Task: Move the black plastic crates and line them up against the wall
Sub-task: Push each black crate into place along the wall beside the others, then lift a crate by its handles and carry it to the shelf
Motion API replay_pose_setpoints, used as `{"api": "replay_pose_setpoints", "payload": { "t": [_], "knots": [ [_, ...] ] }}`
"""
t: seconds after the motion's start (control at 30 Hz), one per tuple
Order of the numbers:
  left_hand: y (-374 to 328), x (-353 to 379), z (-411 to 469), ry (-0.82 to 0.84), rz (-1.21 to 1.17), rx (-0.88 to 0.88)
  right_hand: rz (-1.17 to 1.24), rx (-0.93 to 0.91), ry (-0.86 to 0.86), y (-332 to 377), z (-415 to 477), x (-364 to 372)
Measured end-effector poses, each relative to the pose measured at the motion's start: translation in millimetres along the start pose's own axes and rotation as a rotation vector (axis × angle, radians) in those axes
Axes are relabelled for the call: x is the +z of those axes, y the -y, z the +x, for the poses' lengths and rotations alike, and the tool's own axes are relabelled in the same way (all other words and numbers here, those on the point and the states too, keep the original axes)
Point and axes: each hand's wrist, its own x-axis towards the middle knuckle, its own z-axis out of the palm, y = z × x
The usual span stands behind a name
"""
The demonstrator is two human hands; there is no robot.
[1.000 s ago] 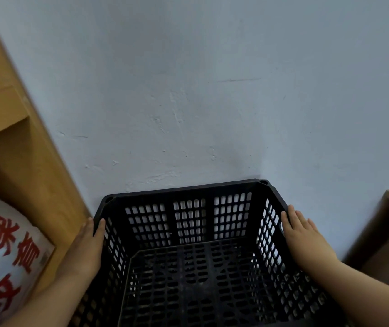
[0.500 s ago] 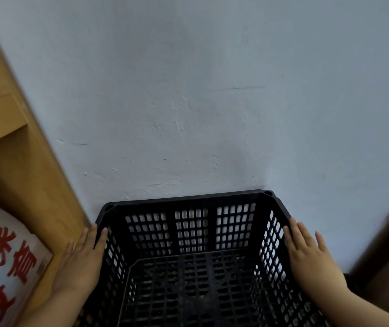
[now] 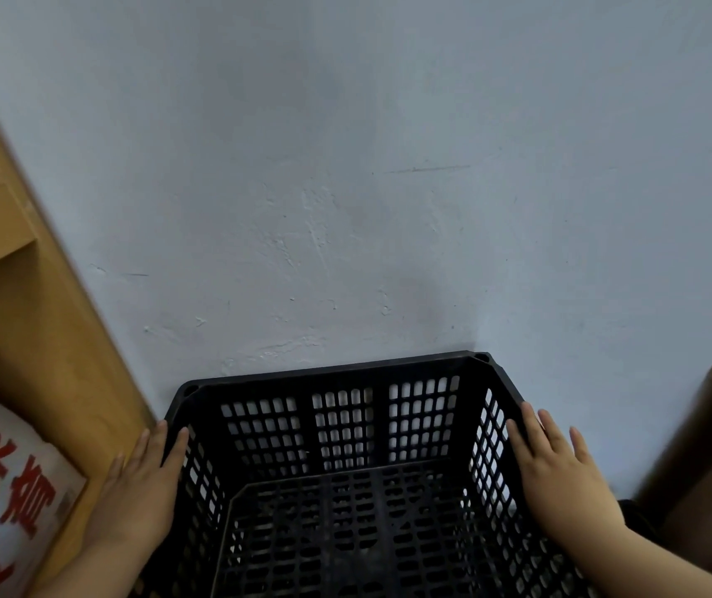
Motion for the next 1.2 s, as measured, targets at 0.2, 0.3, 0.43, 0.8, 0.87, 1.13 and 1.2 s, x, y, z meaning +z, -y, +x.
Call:
{"api": "replay_pose_setpoints", "payload": {
  "t": [0.2, 0.3, 0.43, 0.8, 0.87, 1.13, 1.2],
  "knots": [
    [-22, -17, -12, 0.006, 0.079, -0.042, 0.218, 0.041, 0.102, -8, -8, -49],
    [-63, -36, -17, -0.015, 0.043, -0.031, 0.273, 0.091, 0.092, -35, -8, -62],
    [-145, -72, -24, -0.059, -0.014, 0.077, 0.304, 0.158, 0.092, -89, -7, -53],
    [-439, -124, -61, -0.190, -0.204, 0.200, 0.230, 0.172, 0.205, -328, -26, 33],
    [-487, -122, -69, -0.180, -0.241, 0.211, 0.215, 0.160, 0.237, -363, -28, 52],
    [-598, -19, -93, 0.043, -0.202, 0.204, 0.234, 0.067, 0.473, -406, -34, 152],
    [-605, 21, -90, 0.129, -0.159, 0.182, 0.225, 0.048, 0.523, -400, -35, 187]
  ]
}}
